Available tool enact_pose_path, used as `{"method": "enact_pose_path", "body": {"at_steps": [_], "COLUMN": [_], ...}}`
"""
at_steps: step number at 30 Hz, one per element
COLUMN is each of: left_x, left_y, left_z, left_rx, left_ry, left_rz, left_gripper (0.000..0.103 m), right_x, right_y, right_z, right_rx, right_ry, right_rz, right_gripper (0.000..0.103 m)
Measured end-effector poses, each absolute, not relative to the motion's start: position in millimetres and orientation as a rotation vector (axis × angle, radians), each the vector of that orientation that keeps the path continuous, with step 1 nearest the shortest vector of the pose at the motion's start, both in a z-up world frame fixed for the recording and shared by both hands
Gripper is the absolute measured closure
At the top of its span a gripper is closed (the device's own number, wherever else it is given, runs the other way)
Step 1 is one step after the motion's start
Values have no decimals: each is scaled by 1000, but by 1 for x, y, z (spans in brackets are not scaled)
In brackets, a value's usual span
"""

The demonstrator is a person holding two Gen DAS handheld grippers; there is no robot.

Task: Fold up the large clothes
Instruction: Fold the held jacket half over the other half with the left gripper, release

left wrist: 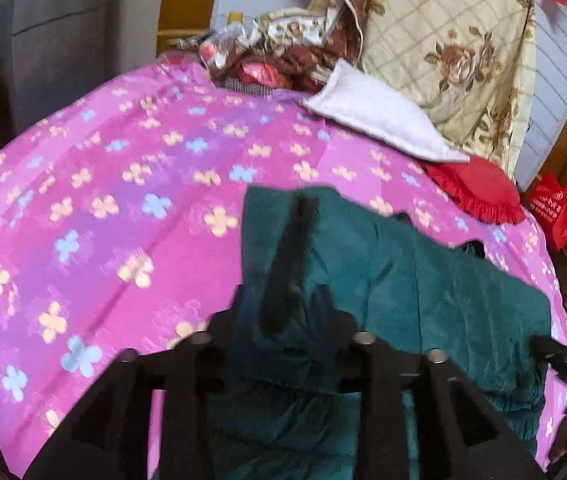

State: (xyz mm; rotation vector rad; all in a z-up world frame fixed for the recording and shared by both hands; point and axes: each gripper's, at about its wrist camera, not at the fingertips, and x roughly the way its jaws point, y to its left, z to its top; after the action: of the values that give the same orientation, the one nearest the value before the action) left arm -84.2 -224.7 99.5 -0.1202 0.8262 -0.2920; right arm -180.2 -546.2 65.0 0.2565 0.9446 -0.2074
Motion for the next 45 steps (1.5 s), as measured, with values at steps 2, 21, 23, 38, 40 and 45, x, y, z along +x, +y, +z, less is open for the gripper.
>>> {"method": "enact_pose_path", "body": {"at_steps": [2,21,23,38,40,45], "left_x": [-87,-77,-77,-75,-74,-72], "left_y": [-224,-291,-292,-294,-295,-295], "left_z": [111,54,53,52,52,51], "left_rx": [-126,114,121,126,130,128], "left_ry": [797,857,856,857,860,863], "left_rz": [-308,-283,-280,-286,-282,-280], "left_gripper": [85,81,81,81,81,81], "right_x": [-197,-159,-160,-196,-193,-202], "right_y": [-560,-578,-576,-558,-559,-554], "right_z": [89,38,43,44,39,58], "right_rx": [281,241,227,238,233,236], "right_ry": [875,968,974,963,949,929], "right_rz": [-225,-343,-345,-328,-330,-333], "right_gripper": [34,34,34,34,34,34]}}
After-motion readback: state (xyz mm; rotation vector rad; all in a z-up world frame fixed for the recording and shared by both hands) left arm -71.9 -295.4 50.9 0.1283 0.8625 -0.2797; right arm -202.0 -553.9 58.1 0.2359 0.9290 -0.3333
